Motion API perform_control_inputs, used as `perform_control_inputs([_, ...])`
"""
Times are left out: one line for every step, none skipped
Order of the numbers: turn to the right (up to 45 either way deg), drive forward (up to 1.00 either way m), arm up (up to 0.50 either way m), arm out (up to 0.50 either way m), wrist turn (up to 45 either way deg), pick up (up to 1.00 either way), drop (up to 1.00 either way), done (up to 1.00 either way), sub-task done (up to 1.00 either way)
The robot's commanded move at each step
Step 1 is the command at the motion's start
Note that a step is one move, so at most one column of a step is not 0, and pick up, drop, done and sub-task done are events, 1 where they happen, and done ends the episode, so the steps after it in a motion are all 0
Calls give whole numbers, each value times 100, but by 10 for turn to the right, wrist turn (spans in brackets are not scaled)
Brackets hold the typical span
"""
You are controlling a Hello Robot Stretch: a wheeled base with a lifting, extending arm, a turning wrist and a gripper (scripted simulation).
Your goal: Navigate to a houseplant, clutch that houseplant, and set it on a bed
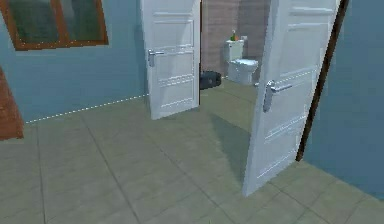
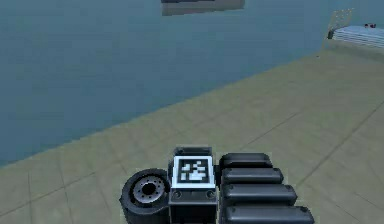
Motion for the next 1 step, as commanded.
perform_control_inputs([0,100,0,0,0,0,0,0,0])
